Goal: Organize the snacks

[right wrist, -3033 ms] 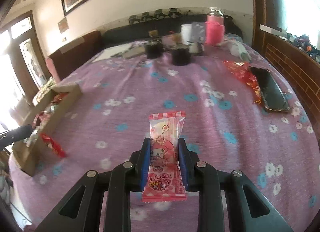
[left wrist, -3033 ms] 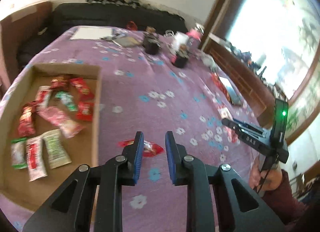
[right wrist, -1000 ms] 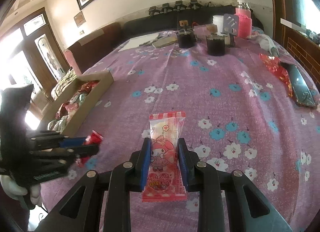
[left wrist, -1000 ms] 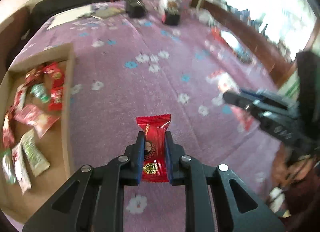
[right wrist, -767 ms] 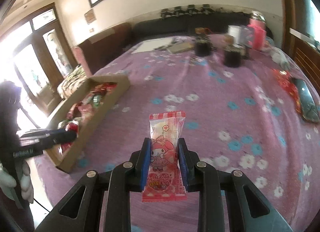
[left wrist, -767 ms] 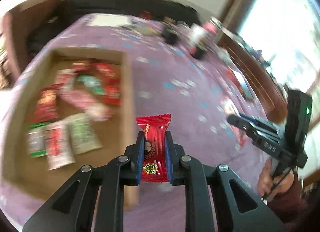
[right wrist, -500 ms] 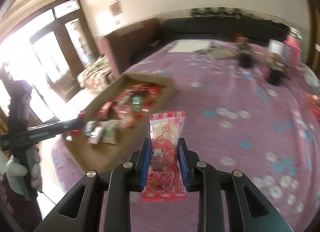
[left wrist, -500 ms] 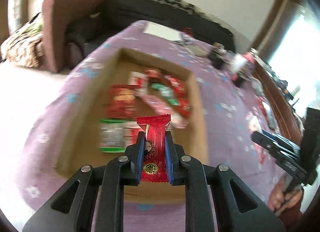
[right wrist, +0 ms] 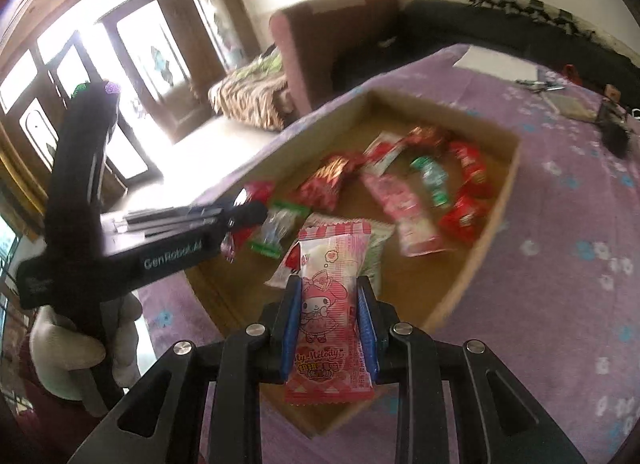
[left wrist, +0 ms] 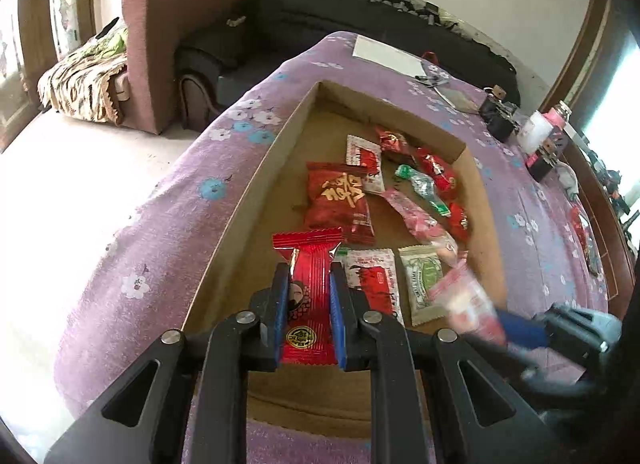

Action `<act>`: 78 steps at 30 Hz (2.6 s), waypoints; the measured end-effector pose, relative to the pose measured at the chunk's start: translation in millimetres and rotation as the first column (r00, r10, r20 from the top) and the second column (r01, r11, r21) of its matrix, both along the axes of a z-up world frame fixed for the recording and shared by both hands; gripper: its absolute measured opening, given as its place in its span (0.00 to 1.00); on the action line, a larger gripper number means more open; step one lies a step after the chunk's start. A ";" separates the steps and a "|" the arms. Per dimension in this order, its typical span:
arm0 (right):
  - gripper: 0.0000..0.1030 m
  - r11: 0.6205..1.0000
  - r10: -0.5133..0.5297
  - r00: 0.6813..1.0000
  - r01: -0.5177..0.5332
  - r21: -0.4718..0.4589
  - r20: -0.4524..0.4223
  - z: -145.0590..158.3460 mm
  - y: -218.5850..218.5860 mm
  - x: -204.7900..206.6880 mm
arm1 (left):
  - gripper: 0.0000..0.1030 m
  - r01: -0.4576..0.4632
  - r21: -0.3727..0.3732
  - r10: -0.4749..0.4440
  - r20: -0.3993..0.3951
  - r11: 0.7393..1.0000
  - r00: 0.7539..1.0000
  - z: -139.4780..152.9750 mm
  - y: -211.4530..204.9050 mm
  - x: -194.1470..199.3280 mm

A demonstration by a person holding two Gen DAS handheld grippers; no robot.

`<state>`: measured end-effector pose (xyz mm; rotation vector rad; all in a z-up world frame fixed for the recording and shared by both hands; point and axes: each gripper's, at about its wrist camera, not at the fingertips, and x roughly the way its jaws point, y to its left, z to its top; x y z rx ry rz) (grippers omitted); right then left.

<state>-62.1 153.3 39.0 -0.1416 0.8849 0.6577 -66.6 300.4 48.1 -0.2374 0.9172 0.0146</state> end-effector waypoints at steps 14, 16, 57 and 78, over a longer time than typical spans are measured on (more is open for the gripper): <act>0.50 1.000 -0.018 0.989 0.020 -0.011 0.144 14.8 -2.2 -14.1 | 0.58 -0.073 0.085 0.066 0.081 0.994 0.995 22.5 -11.0 -17.3; 0.51 1.000 -0.025 0.986 0.025 0.000 0.162 20.4 -7.1 -18.5 | 0.58 -0.072 0.107 0.062 0.090 0.992 0.994 25.0 -15.6 -19.4; 0.67 0.964 -0.265 0.945 0.261 0.043 0.193 9.4 -113.4 -47.3 | 0.58 -0.211 0.337 0.134 0.237 0.918 0.962 48.1 -83.0 -55.8; 0.73 0.975 -0.201 0.923 0.220 -0.022 0.327 21.2 -95.5 -74.5 | 1.00 -0.325 0.242 0.208 0.406 0.914 0.890 59.5 -71.4 -96.1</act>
